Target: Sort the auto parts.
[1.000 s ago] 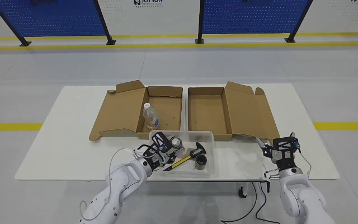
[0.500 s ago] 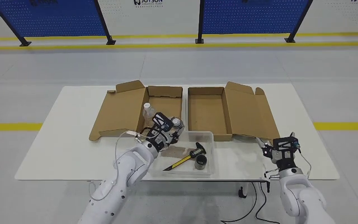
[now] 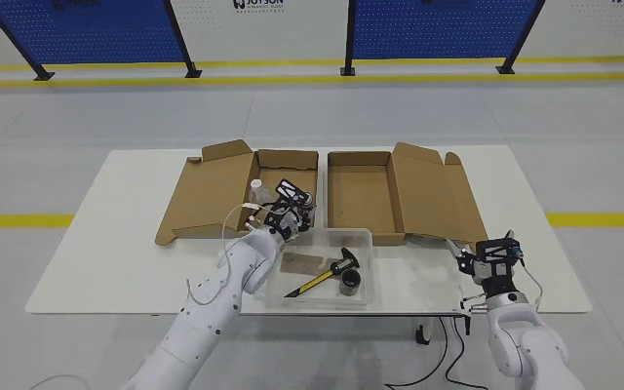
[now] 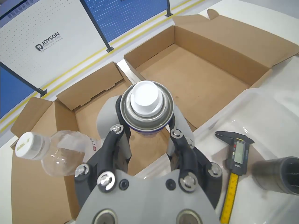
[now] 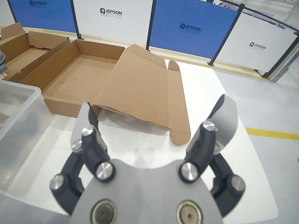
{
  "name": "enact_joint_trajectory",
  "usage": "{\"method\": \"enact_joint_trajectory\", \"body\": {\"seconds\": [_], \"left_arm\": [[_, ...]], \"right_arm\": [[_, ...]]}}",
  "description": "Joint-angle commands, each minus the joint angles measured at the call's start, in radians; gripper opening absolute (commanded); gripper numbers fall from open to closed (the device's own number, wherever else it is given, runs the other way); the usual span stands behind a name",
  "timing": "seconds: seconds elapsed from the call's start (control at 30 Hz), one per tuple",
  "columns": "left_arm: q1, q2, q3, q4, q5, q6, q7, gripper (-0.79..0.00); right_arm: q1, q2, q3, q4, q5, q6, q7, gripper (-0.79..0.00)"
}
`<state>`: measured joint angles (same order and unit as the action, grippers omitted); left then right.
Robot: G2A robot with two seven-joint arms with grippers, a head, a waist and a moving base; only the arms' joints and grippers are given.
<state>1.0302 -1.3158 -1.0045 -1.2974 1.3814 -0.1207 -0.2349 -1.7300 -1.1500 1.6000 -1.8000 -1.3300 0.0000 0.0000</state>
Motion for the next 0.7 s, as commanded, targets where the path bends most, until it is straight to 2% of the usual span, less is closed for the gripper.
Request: {"method": "enact_joint_trajectory", "body": {"seconds": [0.0, 0.17, 0.3, 0.67], "left_arm": [[-0.023, -0.006, 0.007, 0.047, -0.002, 0.003, -0.005, -0.785], [-0.059, -0.017, 0.024, 0.119, 0.003, 0.016, -0.021, -0.785], [-0.07, -0.028, 0.028, 0.153, -0.059, 0.002, -0.042, -0.785], [-0.053, -0.034, 0.038, 0.145, -0.058, -0.028, -0.063, -0.785]], "right_arm": [[0.0, 0.0, 0.0, 0.0, 0.0, 0.0, 0.0, 0.0], [0.0, 0.0, 0.0, 0.0, 0.0, 0.0, 0.0, 0.0], [0.0, 0.0, 0.0, 0.0, 0.0, 0.0, 0.0, 0.0], [0.0, 0.0, 0.0, 0.0, 0.0, 0.0, 0.0, 0.0]]}}
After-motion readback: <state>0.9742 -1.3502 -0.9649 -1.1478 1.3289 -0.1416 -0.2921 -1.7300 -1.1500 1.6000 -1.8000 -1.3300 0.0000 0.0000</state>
